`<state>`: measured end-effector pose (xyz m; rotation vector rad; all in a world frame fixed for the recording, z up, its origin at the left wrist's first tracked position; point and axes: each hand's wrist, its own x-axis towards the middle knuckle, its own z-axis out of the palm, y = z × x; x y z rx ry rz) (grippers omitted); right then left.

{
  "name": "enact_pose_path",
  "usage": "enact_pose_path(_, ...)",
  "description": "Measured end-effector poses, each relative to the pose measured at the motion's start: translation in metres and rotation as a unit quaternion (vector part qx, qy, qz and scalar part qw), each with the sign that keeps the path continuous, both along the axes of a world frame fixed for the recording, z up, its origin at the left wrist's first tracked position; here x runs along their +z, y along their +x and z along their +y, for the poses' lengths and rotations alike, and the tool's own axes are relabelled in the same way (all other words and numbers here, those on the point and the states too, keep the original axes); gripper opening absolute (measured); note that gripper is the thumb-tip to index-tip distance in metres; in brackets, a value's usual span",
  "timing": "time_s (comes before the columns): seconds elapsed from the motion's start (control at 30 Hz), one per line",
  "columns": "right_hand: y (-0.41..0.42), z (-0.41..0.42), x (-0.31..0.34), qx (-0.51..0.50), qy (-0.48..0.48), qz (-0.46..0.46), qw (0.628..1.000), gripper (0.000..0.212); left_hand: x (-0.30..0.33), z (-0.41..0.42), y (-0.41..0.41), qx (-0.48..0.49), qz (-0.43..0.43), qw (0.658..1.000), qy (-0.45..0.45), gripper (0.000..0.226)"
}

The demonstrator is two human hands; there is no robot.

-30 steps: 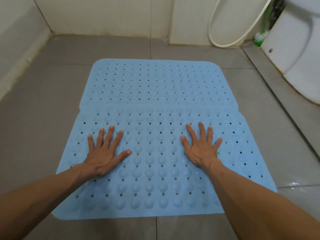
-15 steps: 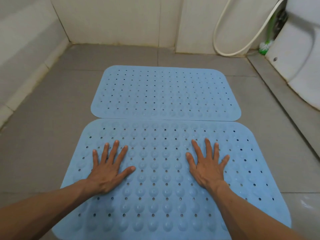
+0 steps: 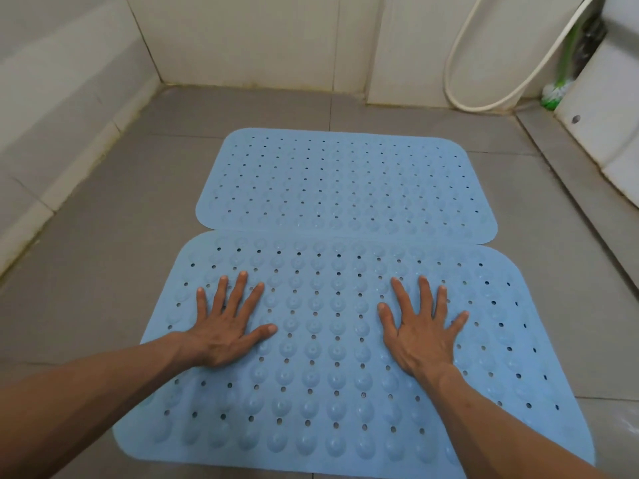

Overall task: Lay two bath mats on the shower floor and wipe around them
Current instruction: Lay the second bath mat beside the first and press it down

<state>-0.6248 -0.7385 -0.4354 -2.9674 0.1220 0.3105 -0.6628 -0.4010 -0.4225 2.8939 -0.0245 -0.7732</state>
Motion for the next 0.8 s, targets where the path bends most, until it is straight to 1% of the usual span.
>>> enact_pose_path(0.07,0.002,0.002,0.001,0.006,-0.011,-0.016,1.000,0.066,0.000,0.000,0.002,0.001,0.006,1.000,0.003,0.083)
enact_pose_path(0.13,0.009,0.010,0.003,0.025,-0.015,-0.049,0.998,0.071,0.001,0.001,0.005,0.013,-0.014,1.000,-0.005,0.081)
enact_pose_path(0.2,0.019,0.028,0.007,0.052,0.007,-0.067,0.996,0.072,0.005,0.002,0.008,0.026,-0.073,0.997,-0.017,0.074)
enact_pose_path(0.27,0.028,0.054,0.010,0.091,0.031,-0.065,0.993,0.068,0.008,0.004,0.011,0.045,-0.135,0.990,-0.019,0.073)
enact_pose_path(0.3,0.032,0.068,0.011,0.114,0.036,-0.060,0.991,0.066,0.008,0.006,0.012,0.059,-0.153,0.986,-0.018,0.073)
enact_pose_path(0.37,0.042,0.099,0.011,0.154,0.048,-0.051,0.986,0.064,0.004,0.012,0.015,0.086,-0.160,0.983,-0.012,0.072)
enact_pose_path(0.47,0.056,0.137,0.009,0.176,0.054,-0.059,0.981,0.063,-0.005,0.019,0.022,0.106,-0.161,0.981,0.012,0.071)
enact_pose_path(0.53,0.062,0.150,0.002,0.177,0.042,-0.065,0.981,0.063,-0.010,0.015,0.032,0.119,-0.196,0.973,0.019,0.069)
enact_pose_path(0.63,0.063,0.154,-0.007,0.149,0.055,-0.084,0.984,0.063,-0.013,-0.001,0.056,0.146,-0.283,0.948,0.005,0.071)
enact_pose_path(0.67,0.063,0.154,-0.009,0.141,0.064,-0.086,0.984,0.062,-0.014,-0.006,0.063,0.148,-0.295,0.944,-0.012,0.071)
enact_pose_path(0.73,0.064,0.154,-0.009,0.126,0.081,-0.090,0.985,0.061,-0.021,-0.012,0.071,0.133,-0.293,0.946,-0.031,0.071)
enact_pose_path(0.8,0.067,0.157,-0.009,0.103,0.101,-0.099,0.985,0.057,-0.028,-0.013,0.075,0.122,-0.288,0.950,-0.013,0.070)
